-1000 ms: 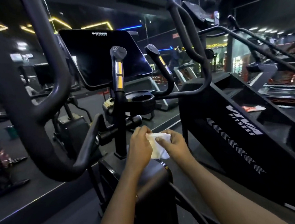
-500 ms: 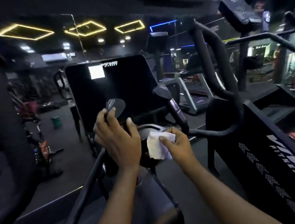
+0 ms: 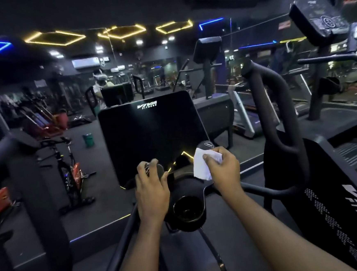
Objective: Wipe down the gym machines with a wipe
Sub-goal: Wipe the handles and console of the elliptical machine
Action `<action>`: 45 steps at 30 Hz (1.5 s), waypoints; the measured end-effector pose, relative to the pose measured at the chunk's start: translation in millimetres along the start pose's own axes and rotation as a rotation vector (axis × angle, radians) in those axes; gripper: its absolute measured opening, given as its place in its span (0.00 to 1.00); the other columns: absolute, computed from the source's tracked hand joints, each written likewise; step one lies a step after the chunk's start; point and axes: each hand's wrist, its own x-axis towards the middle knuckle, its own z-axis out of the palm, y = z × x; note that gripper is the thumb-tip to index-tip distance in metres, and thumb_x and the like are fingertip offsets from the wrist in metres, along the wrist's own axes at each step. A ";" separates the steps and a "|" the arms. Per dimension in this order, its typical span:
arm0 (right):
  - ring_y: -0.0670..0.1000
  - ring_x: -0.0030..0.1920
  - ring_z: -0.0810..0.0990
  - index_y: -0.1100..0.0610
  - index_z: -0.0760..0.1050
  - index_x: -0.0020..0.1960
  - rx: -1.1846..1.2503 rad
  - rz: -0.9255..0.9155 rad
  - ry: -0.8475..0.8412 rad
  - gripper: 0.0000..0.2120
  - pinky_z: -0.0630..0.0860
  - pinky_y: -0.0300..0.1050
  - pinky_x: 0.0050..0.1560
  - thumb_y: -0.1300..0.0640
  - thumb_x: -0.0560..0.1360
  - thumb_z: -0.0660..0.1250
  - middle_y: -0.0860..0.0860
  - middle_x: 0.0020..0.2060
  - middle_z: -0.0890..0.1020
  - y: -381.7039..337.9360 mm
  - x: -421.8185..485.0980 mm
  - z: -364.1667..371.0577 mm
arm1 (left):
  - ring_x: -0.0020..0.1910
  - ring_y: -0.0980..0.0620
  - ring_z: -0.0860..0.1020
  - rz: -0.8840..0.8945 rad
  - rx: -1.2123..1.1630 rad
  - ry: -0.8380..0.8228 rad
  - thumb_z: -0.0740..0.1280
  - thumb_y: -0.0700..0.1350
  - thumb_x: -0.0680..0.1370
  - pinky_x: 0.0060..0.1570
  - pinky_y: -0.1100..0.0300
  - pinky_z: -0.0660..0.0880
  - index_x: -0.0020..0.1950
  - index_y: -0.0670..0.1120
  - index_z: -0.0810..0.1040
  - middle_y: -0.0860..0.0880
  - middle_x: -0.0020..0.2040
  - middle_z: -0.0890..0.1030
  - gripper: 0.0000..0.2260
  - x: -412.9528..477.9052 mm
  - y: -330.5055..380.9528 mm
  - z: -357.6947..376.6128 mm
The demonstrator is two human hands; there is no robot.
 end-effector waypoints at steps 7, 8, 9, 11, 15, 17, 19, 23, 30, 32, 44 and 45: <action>0.48 0.45 0.73 0.56 0.75 0.47 -0.200 -0.282 0.400 0.05 0.72 0.44 0.48 0.63 0.75 0.69 0.47 0.47 0.75 -19.6 44.3 7.7 | 0.55 0.46 0.75 -0.050 0.055 0.007 0.66 0.52 0.80 0.51 0.45 0.78 0.69 0.50 0.70 0.46 0.67 0.68 0.18 -0.1 5.6 0.1; 0.48 0.47 0.74 0.56 0.76 0.48 -0.214 -0.335 0.367 0.06 0.74 0.46 0.50 0.65 0.75 0.68 0.47 0.49 0.76 -16.9 49.4 10.3 | 0.55 0.46 0.76 -0.057 0.066 0.018 0.66 0.53 0.80 0.52 0.44 0.78 0.69 0.50 0.71 0.46 0.66 0.68 0.19 0.6 5.9 1.2; 0.48 0.51 0.76 0.56 0.77 0.52 -0.215 -0.365 0.270 0.07 0.76 0.48 0.55 0.65 0.76 0.67 0.48 0.53 0.77 -11.4 50.0 13.8 | 0.55 0.46 0.76 -0.058 0.080 0.026 0.67 0.53 0.79 0.52 0.44 0.78 0.68 0.50 0.71 0.46 0.65 0.70 0.19 2.2 5.6 1.5; 0.47 0.68 0.72 0.54 0.76 0.65 -0.276 -0.366 -0.042 0.16 0.71 0.50 0.70 0.65 0.79 0.63 0.48 0.66 0.76 8.6 37.1 21.4 | 0.52 0.46 0.77 -0.042 0.116 0.045 0.68 0.53 0.77 0.53 0.43 0.76 0.65 0.49 0.74 0.46 0.60 0.74 0.18 8.3 5.3 2.3; 0.47 0.81 0.43 0.52 0.53 0.82 -0.578 -0.498 -0.239 0.28 0.43 0.48 0.80 0.54 0.84 0.56 0.49 0.82 0.50 40.0 16.9 31.9 | 0.42 0.48 0.76 -0.019 0.138 0.064 0.65 0.53 0.73 0.49 0.46 0.74 0.53 0.47 0.75 0.50 0.43 0.75 0.13 28.7 8.0 1.6; 0.50 0.81 0.49 0.54 0.57 0.81 -0.618 -0.509 -0.194 0.26 0.48 0.51 0.80 0.47 0.85 0.52 0.51 0.81 0.56 38.4 26.4 35.3 | 0.38 0.49 0.74 -0.020 0.069 0.079 0.62 0.53 0.73 0.43 0.49 0.75 0.49 0.46 0.74 0.51 0.39 0.73 0.11 31.7 8.1 3.9; 0.55 0.72 0.67 0.56 0.71 0.69 -0.662 -0.490 -0.149 0.24 0.66 0.55 0.72 0.43 0.84 0.49 0.53 0.69 0.73 29.9 42.9 39.9 | 0.37 0.50 0.73 -0.014 0.011 0.114 0.62 0.52 0.72 0.34 0.53 0.74 0.47 0.46 0.73 0.51 0.39 0.73 0.10 29.9 6.2 6.5; 0.53 0.41 0.77 0.54 0.70 0.37 -0.581 -0.256 -0.181 0.22 0.72 0.50 0.43 0.45 0.84 0.52 0.49 0.36 0.77 5.0 69.2 41.3 | 0.39 0.51 0.73 -0.001 0.010 0.151 0.63 0.51 0.73 0.31 0.58 0.71 0.48 0.45 0.75 0.51 0.42 0.74 0.11 26.8 4.0 9.0; 0.52 0.41 0.74 0.54 0.75 0.45 -0.321 0.299 0.012 0.20 0.69 0.48 0.46 0.46 0.85 0.52 0.48 0.37 0.74 -10.9 69.6 42.8 | 0.39 0.52 0.72 0.012 0.034 0.165 0.71 0.46 0.72 0.31 0.61 0.67 0.49 0.45 0.76 0.50 0.42 0.74 0.09 24.2 1.7 11.2; 0.52 0.45 0.77 0.55 0.77 0.47 -0.327 0.164 0.133 0.19 0.74 0.51 0.48 0.47 0.85 0.52 0.48 0.42 0.78 -3.9 58.4 55.7 | 0.39 0.53 0.72 0.010 0.051 0.174 0.72 0.46 0.72 0.32 0.61 0.66 0.49 0.44 0.76 0.50 0.42 0.74 0.10 24.3 3.2 11.8; 0.54 0.45 0.78 0.52 0.73 0.40 -0.361 -0.043 -0.071 0.19 0.71 0.49 0.45 0.43 0.83 0.55 0.49 0.40 0.79 15.2 68.4 38.7 | 0.66 0.42 0.73 0.155 0.265 0.179 0.69 0.44 0.74 0.65 0.44 0.69 0.53 0.44 0.81 0.45 0.57 0.81 0.09 21.8 11.2 10.6; 0.55 0.47 0.79 0.53 0.74 0.41 -0.325 0.094 -0.134 0.20 0.73 0.50 0.49 0.42 0.83 0.55 0.51 0.41 0.80 11.1 78.7 35.7 | 0.69 0.42 0.71 0.164 0.269 0.183 0.69 0.42 0.74 0.71 0.42 0.64 0.52 0.44 0.82 0.46 0.59 0.82 0.08 22.9 14.6 10.4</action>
